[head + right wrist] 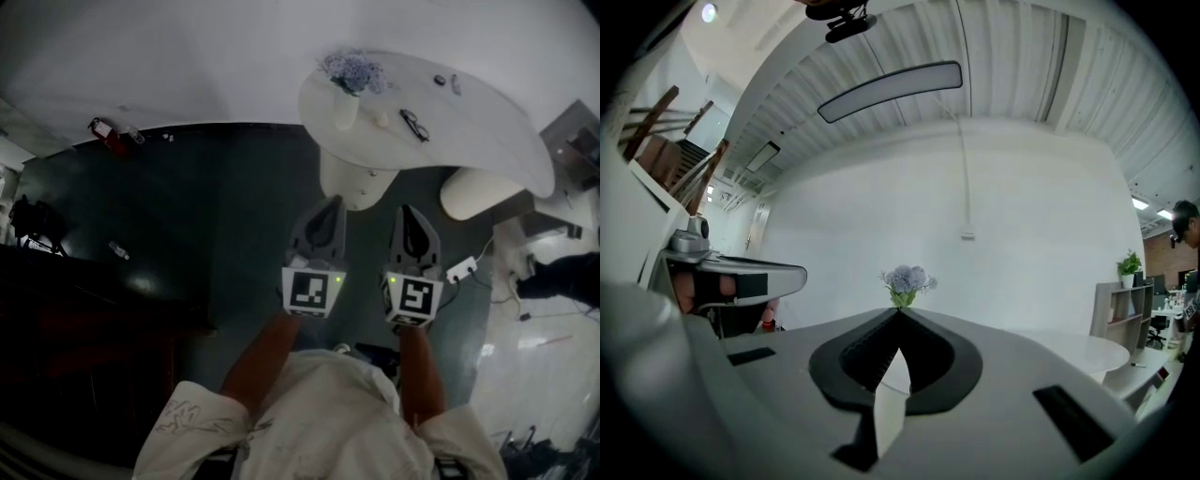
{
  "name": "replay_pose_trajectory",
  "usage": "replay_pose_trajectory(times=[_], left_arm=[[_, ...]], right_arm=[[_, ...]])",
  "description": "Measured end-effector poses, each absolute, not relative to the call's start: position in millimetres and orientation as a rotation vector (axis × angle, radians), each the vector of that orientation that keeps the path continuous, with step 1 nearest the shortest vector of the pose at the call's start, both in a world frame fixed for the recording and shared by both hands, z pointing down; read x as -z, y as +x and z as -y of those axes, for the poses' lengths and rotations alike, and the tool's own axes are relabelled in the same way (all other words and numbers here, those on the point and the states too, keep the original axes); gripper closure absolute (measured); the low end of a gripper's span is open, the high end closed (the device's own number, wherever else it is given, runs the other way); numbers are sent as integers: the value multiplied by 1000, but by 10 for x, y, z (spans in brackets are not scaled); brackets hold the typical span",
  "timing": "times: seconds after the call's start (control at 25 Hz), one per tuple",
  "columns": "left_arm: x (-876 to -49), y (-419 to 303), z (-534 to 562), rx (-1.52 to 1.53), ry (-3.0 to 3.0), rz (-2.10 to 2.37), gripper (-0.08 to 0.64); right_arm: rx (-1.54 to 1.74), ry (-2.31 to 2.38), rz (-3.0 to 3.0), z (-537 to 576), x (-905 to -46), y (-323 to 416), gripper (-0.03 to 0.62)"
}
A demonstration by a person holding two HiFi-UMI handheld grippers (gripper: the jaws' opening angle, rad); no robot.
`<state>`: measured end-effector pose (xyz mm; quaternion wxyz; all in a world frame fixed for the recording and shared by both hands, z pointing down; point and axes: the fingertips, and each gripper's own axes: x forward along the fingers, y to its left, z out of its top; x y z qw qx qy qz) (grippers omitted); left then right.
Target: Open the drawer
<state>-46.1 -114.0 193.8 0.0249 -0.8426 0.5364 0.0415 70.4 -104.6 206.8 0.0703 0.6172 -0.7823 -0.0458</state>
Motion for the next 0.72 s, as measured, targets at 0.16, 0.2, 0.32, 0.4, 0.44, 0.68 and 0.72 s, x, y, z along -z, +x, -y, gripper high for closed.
replay_pose_trajectory(times=[0.16, 0.2, 0.32, 0.4, 0.44, 0.68, 0.72], left_arm=[[-1993, -535, 1489, -134, -2625, -1628, 565], [-2010, -565, 1563, -139, -2630, -1626, 564], [-2096, -635, 1772, -135, -2651, -1623, 565], [-2167, -663, 1891, -136, -2669, -1621, 565], [-2207, -674, 1946, -131, -2676, -1619, 565], [-2546, -604, 2214, -83, -2694, -1646, 563], [-2634, -561, 2244, -62, -2700, -1649, 565]], right_arm=[[131, 1874, 2325, 1369, -2158, 634, 586], [130, 1878, 2318, 1438, -2184, 614, 586], [107, 1894, 2300, 1622, -2261, 552, 586], [88, 1903, 2286, 1718, -2321, 520, 586], [82, 1908, 2280, 1760, -2355, 507, 586], [35, 1904, 2266, 1985, -2696, 504, 586], [23, 1901, 2269, 2018, -2785, 527, 586]])
